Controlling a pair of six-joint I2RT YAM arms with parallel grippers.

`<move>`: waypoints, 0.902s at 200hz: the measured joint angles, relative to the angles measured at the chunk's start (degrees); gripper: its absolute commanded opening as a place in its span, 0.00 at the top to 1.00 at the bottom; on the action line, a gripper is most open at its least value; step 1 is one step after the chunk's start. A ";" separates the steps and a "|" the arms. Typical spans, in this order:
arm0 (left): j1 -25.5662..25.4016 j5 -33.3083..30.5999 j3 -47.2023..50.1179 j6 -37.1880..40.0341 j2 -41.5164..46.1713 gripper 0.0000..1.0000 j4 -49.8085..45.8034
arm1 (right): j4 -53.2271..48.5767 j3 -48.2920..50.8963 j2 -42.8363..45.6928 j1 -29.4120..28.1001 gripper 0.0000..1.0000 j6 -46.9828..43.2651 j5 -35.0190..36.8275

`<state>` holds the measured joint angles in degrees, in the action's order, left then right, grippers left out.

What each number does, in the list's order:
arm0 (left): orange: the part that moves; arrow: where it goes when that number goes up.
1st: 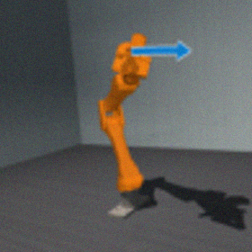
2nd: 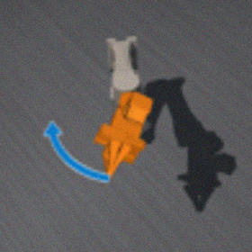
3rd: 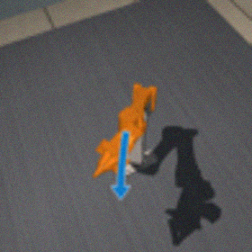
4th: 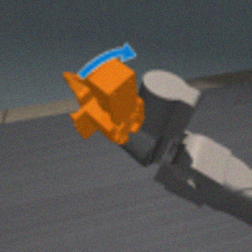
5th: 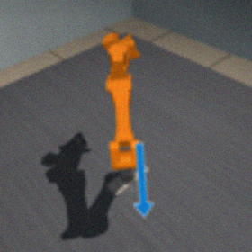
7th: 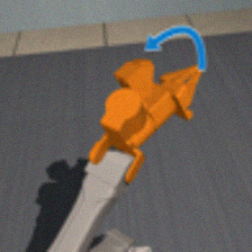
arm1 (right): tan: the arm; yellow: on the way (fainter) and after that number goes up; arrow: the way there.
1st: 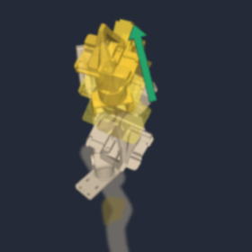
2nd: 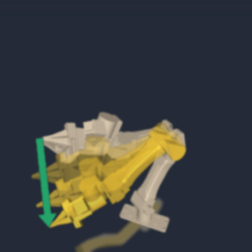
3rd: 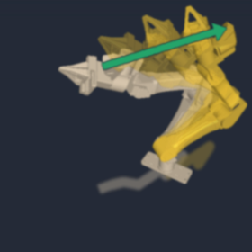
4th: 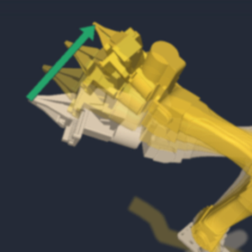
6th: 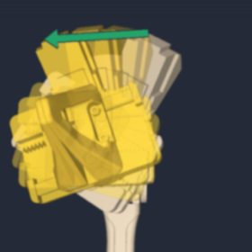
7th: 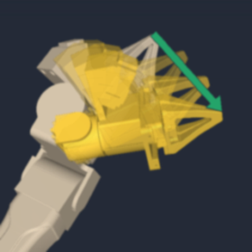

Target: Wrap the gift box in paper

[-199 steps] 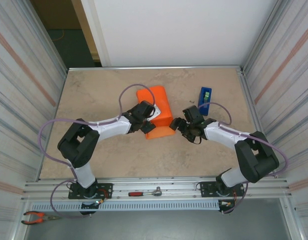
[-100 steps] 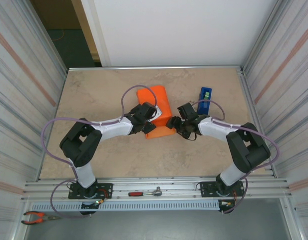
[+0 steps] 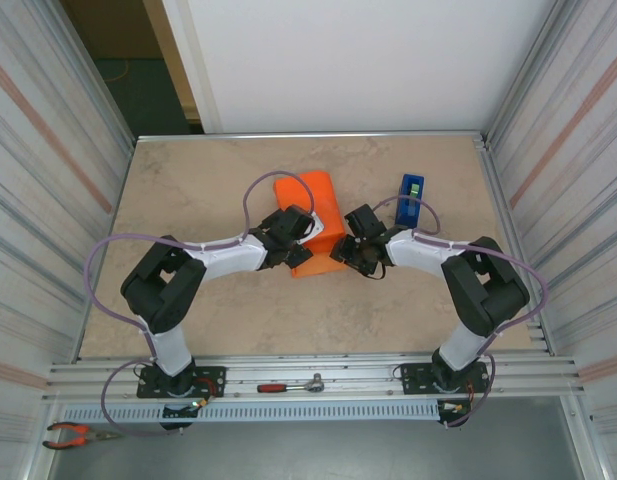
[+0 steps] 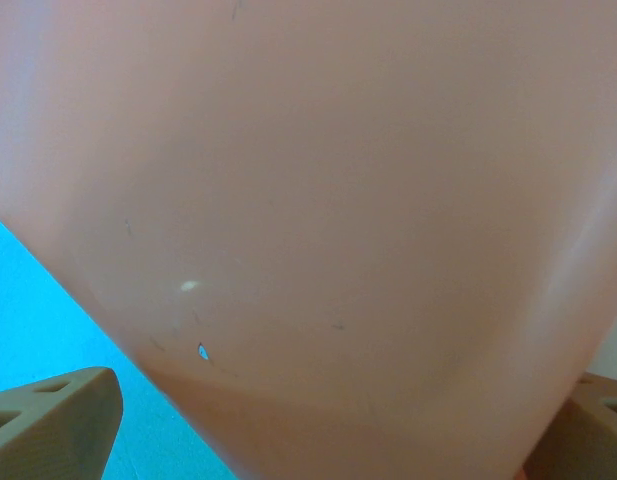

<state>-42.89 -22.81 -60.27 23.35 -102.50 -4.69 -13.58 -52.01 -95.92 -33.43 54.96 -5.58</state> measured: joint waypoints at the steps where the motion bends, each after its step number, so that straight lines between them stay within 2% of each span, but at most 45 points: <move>1: 0.00 0.00 0.00 0.00 0.00 0.03 0.00 | 0.00 -0.02 -0.04 0.00 0.50 -0.02 0.00; 38: 0.00 0.02 0.00 0.00 -0.09 0.03 0.04 | -0.17 -0.02 -1.05 0.00 0.56 -0.13 0.44; 71: 0.00 0.02 0.00 0.00 -0.09 0.03 0.04 | -0.59 -0.02 -1.18 0.00 0.67 -0.15 1.27; 89: 0.00 0.02 0.00 0.00 -0.11 0.03 0.04 | -0.59 -0.02 -1.18 0.00 0.77 -0.44 1.33; 111: 0.00 0.02 0.00 0.00 -0.26 0.03 0.07 | -0.59 -0.02 -1.18 0.00 0.94 -0.48 1.49; 124: -0.13 -0.04 -0.02 0.00 -0.66 0.03 0.04 | -0.59 -0.07 -1.20 0.00 1.00 -0.96 1.46; 180: -0.37 -0.87 -0.02 0.00 -1.86 0.03 -0.15 | -0.63 -0.37 -1.01 -0.96 1.00 -1.46 1.68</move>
<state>-43.27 -23.68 -60.29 23.35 -104.36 -4.84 -14.22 -52.38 -96.92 -34.39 53.49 -3.90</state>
